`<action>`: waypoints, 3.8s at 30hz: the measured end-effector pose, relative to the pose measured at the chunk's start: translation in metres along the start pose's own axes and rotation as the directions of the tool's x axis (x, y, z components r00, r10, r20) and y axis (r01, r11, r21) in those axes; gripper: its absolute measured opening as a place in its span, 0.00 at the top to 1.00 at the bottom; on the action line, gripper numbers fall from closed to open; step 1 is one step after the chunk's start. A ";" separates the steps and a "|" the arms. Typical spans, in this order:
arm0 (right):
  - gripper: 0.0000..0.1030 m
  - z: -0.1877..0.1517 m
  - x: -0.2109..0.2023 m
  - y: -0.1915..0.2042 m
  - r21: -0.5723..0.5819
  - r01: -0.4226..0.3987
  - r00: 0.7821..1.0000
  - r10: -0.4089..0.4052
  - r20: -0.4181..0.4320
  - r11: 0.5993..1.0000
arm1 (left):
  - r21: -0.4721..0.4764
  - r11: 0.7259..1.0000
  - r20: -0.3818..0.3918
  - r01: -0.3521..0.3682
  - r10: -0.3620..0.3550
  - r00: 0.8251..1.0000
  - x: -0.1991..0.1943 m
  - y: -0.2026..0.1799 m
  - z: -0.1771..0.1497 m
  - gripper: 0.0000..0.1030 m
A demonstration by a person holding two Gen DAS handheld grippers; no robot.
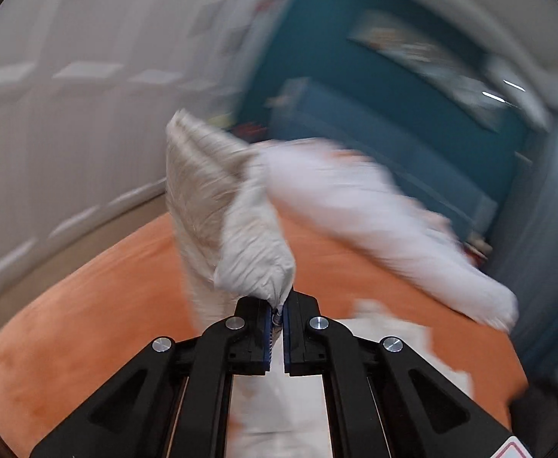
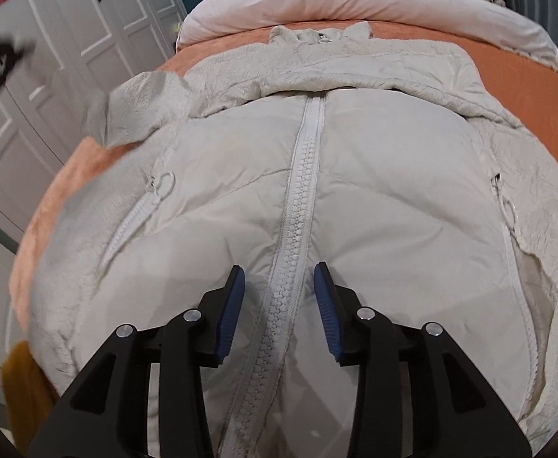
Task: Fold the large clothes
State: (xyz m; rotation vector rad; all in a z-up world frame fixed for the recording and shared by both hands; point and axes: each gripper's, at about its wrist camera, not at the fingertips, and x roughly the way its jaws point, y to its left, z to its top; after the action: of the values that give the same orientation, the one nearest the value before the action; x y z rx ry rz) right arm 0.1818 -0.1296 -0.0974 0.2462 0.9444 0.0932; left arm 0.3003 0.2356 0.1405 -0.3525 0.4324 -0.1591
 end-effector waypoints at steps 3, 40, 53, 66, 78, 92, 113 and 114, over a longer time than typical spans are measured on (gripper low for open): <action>0.65 -0.001 -0.013 -0.009 0.047 -0.045 0.999 0.044 0.017 0.998 | 0.098 0.978 -0.052 0.185 -0.181 0.982 0.010 -0.105 -0.011 0.99; 0.23 0.123 -0.024 -0.080 0.193 -0.063 0.983 0.027 0.181 0.979 | -0.047 0.994 -0.438 -0.096 0.066 0.897 0.072 -0.007 -0.194 0.49; 0.95 0.198 -0.014 -0.047 0.031 -0.165 0.966 0.155 0.209 0.986 | 0.065 0.987 -0.485 -0.144 0.157 0.860 0.109 0.005 -0.199 0.49; 0.87 0.191 0.101 -0.157 0.208 -0.003 1.000 0.004 -0.005 0.978 | 0.061 0.975 -0.489 -0.212 0.215 0.845 0.170 0.016 -0.205 0.43; 0.82 0.213 0.026 -0.103 0.105 0.042 0.966 -0.068 0.249 0.994 | 0.066 0.979 -0.347 -0.192 0.203 0.916 0.148 -0.020 -0.142 0.47; 1.00 0.221 0.108 -0.139 0.118 0.091 0.986 -0.106 0.129 0.989 | 0.154 0.950 -0.413 -0.271 0.311 0.856 0.246 -0.008 -0.181 0.25; 0.50 0.040 -0.098 -0.166 0.126 0.088 0.989 -0.102 0.105 0.988 | 0.008 0.985 -0.506 -0.174 0.154 0.849 0.014 0.046 -0.196 0.20; 0.47 0.019 -0.112 -0.171 0.140 0.105 0.989 -0.118 0.089 0.985 | -0.011 0.985 -0.524 -0.170 0.140 0.841 -0.005 0.052 -0.203 0.20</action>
State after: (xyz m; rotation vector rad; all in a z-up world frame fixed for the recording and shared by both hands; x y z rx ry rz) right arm 0.1270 -0.3189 -0.0413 0.3196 0.8669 -0.0859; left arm 0.2113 0.2243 -0.0495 -0.3258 1.0065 -0.0815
